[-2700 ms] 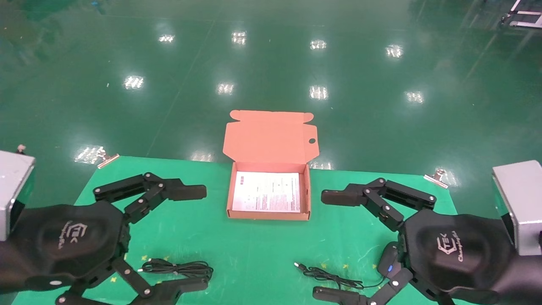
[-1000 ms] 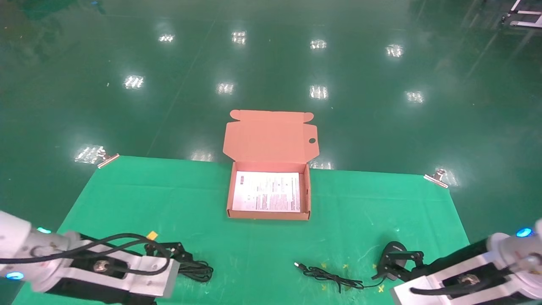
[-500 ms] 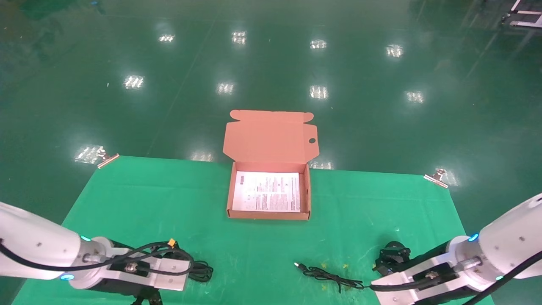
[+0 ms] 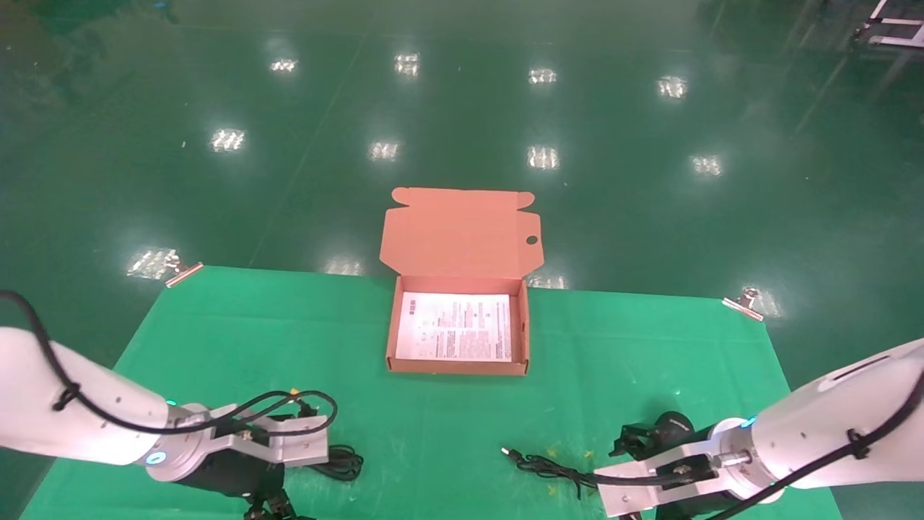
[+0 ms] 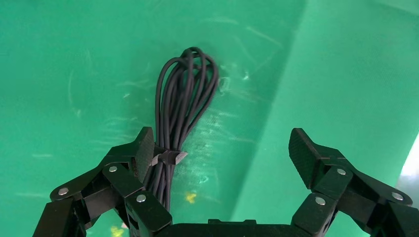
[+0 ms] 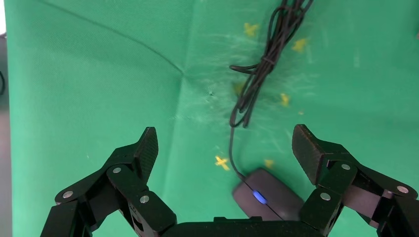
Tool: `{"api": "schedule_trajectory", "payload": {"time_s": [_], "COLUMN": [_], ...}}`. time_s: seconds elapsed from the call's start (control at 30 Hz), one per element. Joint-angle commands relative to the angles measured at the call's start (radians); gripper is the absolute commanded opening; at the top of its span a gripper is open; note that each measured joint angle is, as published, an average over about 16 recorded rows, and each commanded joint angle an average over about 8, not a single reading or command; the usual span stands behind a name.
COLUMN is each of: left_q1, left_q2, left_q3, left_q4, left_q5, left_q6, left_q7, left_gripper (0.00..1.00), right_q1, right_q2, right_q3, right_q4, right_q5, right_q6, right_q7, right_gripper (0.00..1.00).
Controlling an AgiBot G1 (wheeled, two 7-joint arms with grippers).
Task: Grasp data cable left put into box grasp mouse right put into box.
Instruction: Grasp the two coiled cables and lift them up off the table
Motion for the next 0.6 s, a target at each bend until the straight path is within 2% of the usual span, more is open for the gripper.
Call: {"api": "schedule_trajectory", "payload": {"time_s": [0.03,0.37,0.6], "left_q1": [-0.007,-0.048,-0.064], "left_q2": [0.020,0.080,0.102], "left_q3": [-0.001,0.000,0.005], "left_q4": [0.061,0.281,0.354], "left_q5": [-0.002,0.007,0.022], "left_q6": [-0.011,-0.071,-0.131], "left_q7": [0.008,0.118,0.214], "left_gripper": [1.00,1.00,1.00], "right_q1": [-0.006,-0.003,0.001], "right_q2": [-0.017,-0.113,-0.170], "right_q3": [0.000,-0.001,0.000], "right_q4": [-0.036,-0.224,-0.336], "right_q5": [0.001,0.012,0.029], "right_q6": [0.014,0.066,0.084], "right_q7": [-0.006,-0.106,-0.174], "right_gripper": [1.00,1.00,1.00]}}
